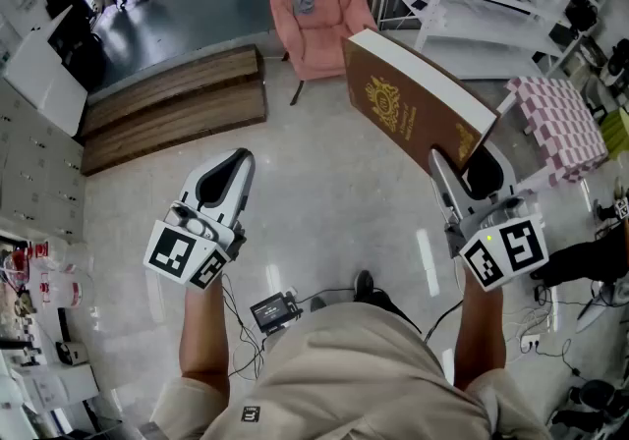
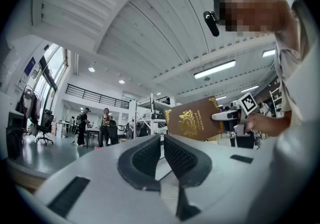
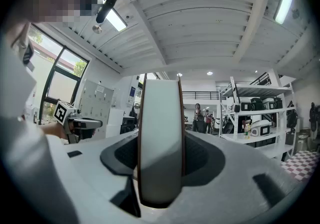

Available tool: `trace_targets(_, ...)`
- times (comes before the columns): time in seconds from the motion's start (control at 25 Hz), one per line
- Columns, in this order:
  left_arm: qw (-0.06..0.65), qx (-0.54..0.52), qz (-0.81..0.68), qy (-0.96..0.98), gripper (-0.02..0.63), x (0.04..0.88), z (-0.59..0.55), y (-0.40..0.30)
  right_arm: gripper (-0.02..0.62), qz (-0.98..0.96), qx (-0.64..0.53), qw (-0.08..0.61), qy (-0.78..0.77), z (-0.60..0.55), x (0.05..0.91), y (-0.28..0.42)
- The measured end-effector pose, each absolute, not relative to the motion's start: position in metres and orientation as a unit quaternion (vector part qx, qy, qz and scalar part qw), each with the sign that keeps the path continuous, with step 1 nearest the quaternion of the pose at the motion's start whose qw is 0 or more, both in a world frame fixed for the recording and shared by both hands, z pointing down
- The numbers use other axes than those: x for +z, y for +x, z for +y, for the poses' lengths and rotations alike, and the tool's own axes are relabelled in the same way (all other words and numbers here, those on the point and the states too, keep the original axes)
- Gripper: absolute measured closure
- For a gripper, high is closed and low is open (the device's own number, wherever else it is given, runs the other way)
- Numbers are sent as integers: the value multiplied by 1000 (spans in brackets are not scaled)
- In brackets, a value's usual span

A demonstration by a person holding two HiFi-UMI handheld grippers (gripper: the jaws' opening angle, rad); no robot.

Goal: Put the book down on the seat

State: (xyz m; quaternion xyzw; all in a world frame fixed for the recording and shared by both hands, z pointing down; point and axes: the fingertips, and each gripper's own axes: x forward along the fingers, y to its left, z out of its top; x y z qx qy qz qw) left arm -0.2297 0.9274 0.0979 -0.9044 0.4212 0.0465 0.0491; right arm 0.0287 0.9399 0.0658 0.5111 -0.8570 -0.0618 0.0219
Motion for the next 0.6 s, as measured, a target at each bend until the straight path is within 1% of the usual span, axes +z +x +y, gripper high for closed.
trace_targets(0.44,42,44,429,-901,581,112,914,-230,379,-858,-51,20,511,925,82,35)
trace_targets(0.6,37,36,437,-898,581,126,899,-232,379,-860,-31,-3,509,904,93,38)
